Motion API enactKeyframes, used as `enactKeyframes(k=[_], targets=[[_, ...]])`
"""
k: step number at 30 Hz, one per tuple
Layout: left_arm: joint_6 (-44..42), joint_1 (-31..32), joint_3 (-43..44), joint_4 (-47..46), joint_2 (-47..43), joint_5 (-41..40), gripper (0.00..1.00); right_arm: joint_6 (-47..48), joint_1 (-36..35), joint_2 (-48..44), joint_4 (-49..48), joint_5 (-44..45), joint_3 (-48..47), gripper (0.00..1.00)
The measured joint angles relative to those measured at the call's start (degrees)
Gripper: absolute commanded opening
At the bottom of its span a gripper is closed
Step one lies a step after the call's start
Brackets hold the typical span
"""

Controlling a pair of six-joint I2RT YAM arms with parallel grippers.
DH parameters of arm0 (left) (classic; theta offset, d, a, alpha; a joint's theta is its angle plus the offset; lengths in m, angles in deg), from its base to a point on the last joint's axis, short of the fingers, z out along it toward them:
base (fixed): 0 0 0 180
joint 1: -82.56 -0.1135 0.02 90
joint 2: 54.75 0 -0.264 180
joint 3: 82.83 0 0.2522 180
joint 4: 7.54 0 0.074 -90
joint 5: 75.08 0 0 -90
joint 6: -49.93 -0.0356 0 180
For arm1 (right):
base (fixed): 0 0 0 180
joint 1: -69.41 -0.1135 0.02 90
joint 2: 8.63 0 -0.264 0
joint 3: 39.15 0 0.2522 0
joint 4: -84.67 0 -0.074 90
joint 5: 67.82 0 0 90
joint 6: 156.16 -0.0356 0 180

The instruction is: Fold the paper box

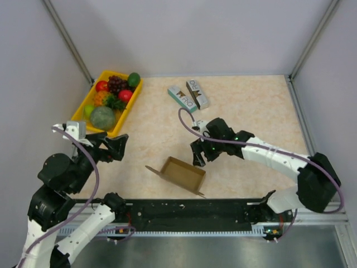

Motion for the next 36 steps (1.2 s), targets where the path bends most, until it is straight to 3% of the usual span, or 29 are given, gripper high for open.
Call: enactKeyframes(k=[6,10,13,24,25,27,28,29,36], targets=[[2.29,0.0,-4.46,4.48,-2.95,0.11,0.88,2.95,-3.78,12.15,0.83,-1.88,-7.02,0.67],[2.91,0.0,-5.14,6.99,-3.63,0.5,0.88,4.04,-7.04,19.65,1.68,-0.17,-13.38,0.54],[2.89,0.0,-5.11,7.13,-4.13,0.57,0.88,4.52,-7.93,23.26,3.13,1.07,-15.74,0.54],[1.79,0.0,-5.14,7.26,-4.15,1.81,0.88,4.68,-9.77,28.7,8.35,8.13,-19.47,0.38],[1.62,0.0,-5.14,7.26,-4.15,1.81,0.88,4.11,-9.77,28.89,8.68,8.76,-19.5,0.29],[1.29,0.0,-5.11,7.26,-4.15,1.81,0.88,3.1,-9.77,29.38,9.33,10.08,-19.89,0.23],[1.09,0.0,-5.11,7.26,-4.15,1.81,0.88,2.38,-9.77,29.59,9.6,10.6,-20.15,0.08],[0.92,0.0,-5.14,7.26,-4.15,1.81,0.88,1.53,-9.77,29.73,9.57,11.19,-20.24,0.02],[-0.76,0.0,-5.11,7.26,-4.15,1.84,0.88,-8.33,-8.57,30.01,9.99,16.7,-20.83,0.0]])
